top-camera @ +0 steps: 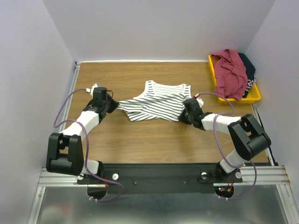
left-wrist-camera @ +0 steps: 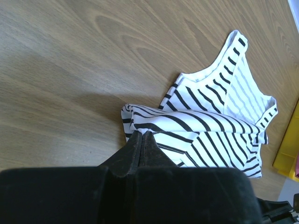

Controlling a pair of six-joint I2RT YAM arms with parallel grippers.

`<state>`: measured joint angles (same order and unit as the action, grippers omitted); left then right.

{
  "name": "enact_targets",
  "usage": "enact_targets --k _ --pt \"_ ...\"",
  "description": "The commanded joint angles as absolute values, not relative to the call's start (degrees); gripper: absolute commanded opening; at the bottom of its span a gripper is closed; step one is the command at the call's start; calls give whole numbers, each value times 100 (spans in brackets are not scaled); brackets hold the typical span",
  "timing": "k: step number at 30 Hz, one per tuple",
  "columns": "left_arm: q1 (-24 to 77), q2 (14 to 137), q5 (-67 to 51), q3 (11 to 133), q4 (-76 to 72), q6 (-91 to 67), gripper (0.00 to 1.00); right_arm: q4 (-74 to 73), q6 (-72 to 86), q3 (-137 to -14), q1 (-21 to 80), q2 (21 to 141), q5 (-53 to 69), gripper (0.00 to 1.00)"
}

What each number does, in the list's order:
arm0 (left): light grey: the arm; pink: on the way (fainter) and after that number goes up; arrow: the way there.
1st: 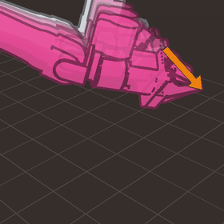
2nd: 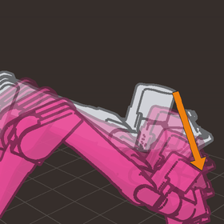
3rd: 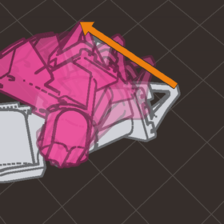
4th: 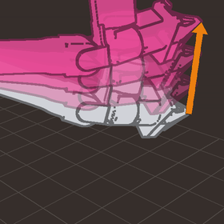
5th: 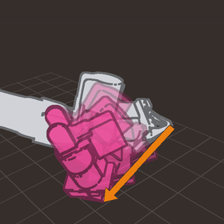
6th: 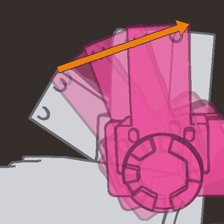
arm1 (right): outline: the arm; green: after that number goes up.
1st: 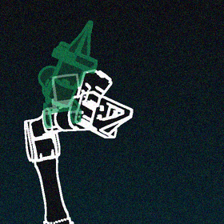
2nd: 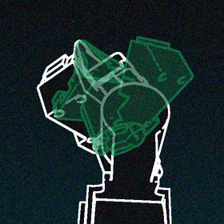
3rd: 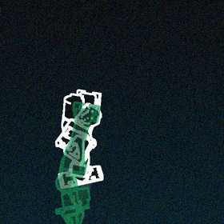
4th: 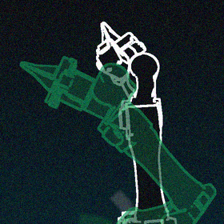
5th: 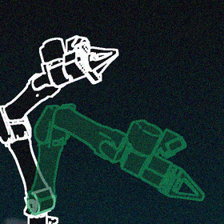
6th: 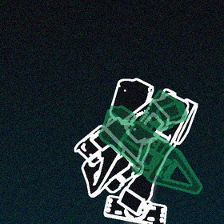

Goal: Fold and stack the tank tops
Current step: Flatten the tank top out

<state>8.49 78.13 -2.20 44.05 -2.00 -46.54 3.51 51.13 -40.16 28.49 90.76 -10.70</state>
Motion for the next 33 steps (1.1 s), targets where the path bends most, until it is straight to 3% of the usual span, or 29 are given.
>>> enact_targets --k 1,4,10,16,33 --pt "809 7506 -237 4544 -387 -4535 0 115 5019 -4078 2927 9054 -1195 0" --pt "809 7427 -176 4745 -273 -4360 0 -376 4773 -4402 2918 8465 -1283 0" --pt "809 6971 -44 5326 210 -4026 0 -1791 4035 -6273 2883 7297 -1828 0" --pt "817 6128 -140 5616 720 -3814 0 -2627 3578 -7663 2865 6900 -1933 0" --pt "817 5782 -395 7382 959 -4403 0 -2918 2593 -10871 2742 8059 -2628 0"
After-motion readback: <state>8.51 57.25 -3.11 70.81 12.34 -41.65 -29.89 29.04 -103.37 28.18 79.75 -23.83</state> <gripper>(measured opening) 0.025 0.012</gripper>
